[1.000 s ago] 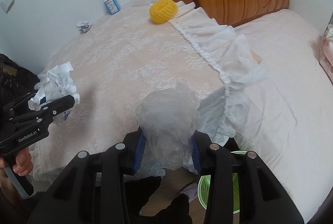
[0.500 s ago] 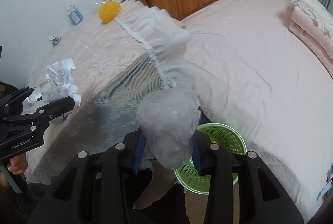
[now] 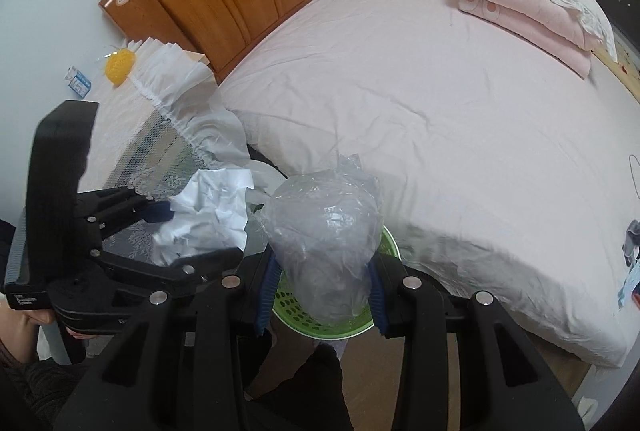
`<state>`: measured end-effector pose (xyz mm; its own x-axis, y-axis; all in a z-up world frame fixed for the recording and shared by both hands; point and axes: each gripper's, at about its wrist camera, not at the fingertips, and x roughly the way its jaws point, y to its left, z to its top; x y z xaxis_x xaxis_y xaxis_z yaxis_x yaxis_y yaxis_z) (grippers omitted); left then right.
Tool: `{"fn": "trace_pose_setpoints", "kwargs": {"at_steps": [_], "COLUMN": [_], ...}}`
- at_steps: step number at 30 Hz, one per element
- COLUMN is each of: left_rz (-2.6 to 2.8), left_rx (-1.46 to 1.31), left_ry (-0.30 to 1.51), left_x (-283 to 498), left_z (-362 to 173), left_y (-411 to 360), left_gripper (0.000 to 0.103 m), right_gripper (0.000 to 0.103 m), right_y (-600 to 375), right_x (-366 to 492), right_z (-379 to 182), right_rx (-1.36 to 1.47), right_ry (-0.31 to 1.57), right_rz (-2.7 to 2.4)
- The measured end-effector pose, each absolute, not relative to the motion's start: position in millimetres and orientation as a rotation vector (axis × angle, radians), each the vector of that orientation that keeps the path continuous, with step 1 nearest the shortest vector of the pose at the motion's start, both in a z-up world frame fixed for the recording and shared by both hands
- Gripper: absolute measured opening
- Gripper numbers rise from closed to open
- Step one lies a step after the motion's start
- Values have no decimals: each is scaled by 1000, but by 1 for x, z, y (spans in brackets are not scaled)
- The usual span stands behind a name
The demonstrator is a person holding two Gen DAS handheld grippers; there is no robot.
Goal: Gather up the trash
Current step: 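Open the left tool over the basket to drop the white paper, then open the right tool over the basket to drop the plastic bag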
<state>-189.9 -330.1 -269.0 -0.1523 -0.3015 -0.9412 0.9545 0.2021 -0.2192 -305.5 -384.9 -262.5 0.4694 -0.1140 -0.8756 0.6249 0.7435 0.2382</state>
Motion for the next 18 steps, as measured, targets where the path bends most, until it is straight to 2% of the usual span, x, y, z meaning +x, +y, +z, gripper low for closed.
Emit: {"fn": "trace_pose_setpoints", "kwargs": {"at_steps": [2, 4, 18], "left_rz": [-1268, -1267, -1060], "left_rx": [782, 785, 588], "left_ry": [1175, 1143, 1053], "left_x": [-200, -204, -169], "left_z": [-268, -263, -195], "left_y": [-334, -332, -285], "left_gripper": [86, 90, 94], "right_gripper": [40, 39, 41], "right_y": [-389, -393, -395], "right_x": [-310, -316, -309], "right_z": [-265, -267, -280], "right_rx": [595, 601, 619], "right_ry": [987, 985, 993], "right_rz": [-484, -480, -441]}}
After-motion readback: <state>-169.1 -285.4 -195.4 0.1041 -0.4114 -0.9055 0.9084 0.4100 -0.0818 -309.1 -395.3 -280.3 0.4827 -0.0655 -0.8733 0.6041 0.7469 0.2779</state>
